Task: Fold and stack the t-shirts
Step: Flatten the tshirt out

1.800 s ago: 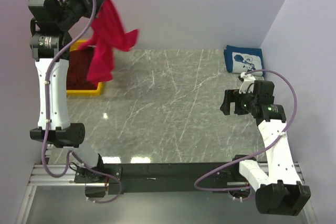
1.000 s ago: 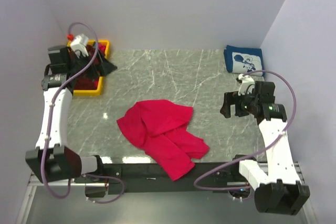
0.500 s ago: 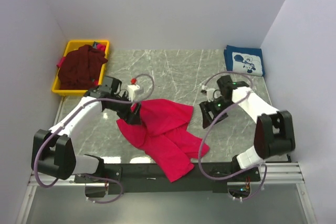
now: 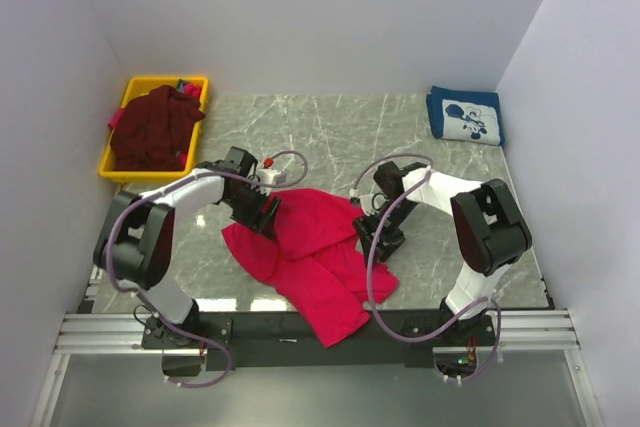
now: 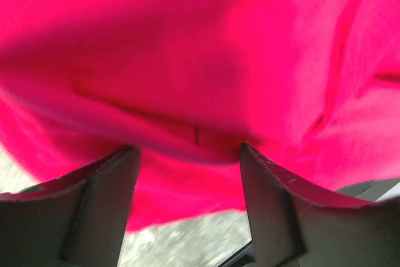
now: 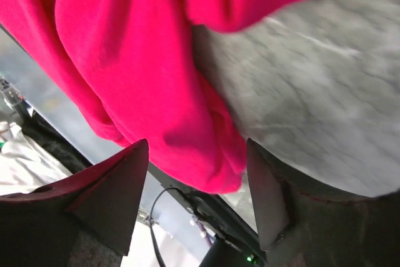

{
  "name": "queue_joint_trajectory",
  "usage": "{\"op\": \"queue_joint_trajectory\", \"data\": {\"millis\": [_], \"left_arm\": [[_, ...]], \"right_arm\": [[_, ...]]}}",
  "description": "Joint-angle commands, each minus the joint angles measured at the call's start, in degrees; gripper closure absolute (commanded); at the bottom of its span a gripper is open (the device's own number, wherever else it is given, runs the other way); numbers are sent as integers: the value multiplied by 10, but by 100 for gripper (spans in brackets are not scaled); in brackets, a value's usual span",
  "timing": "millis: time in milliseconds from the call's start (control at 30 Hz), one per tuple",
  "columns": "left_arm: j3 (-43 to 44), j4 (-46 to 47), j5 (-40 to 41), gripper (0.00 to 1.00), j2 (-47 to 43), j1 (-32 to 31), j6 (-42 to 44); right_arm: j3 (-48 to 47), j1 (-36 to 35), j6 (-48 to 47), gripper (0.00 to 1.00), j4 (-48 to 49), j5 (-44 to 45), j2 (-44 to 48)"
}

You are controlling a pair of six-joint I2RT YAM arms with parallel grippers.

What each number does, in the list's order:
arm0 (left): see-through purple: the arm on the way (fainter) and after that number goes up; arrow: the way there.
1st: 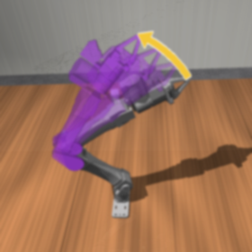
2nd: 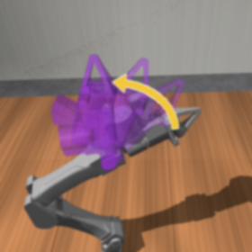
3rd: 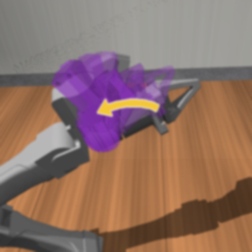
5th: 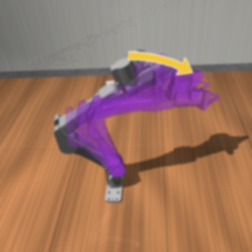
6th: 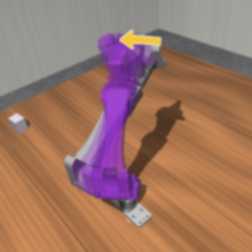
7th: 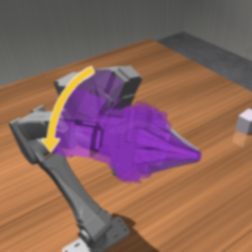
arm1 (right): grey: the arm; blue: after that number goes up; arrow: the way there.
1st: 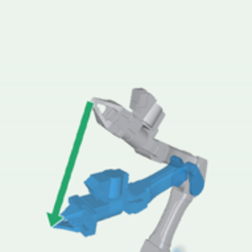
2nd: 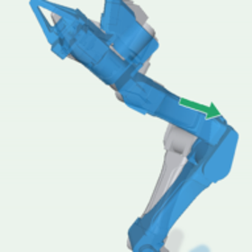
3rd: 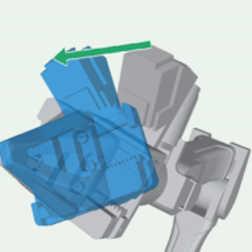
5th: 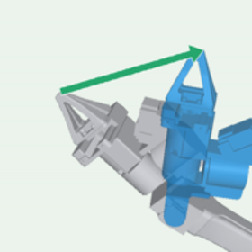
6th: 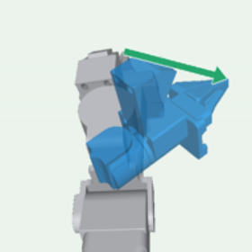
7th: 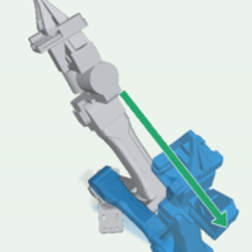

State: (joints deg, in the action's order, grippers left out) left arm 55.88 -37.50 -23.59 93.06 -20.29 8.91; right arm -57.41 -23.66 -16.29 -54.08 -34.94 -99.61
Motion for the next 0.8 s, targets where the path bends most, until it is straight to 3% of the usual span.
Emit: {"op": "queue_joint_trajectory", "data": {"millis": [0,133,167,233,267,533,667,767], "left_arm": [[36,13,9,35,41,-1,-68],[62,21,20,62,77,20,-85],[73,20,15,73,81,29,-86],[125,3,9,88,90,60,-85],[146,-3,7,99,93,70,-85],[356,-93,-15,99,140,168,-43],[432,-94,-6,99,183,170,-27],[546,-122,-6,100,265,147,-35]], "right_arm": [[4,-17,7,35,13,-6,-12],[-4,-17,5,68,9,-1,-11],[-7,-15,-1,83,2,-2,-4],[-15,-6,-8,100,-2,-4,6],[-18,1,-9,100,-4,-1,19],[-118,156,-51,100,-56,42,53],[-101,153,-69,100,-69,40,67],[-50,95,-73,100,-54,26,85]]}}
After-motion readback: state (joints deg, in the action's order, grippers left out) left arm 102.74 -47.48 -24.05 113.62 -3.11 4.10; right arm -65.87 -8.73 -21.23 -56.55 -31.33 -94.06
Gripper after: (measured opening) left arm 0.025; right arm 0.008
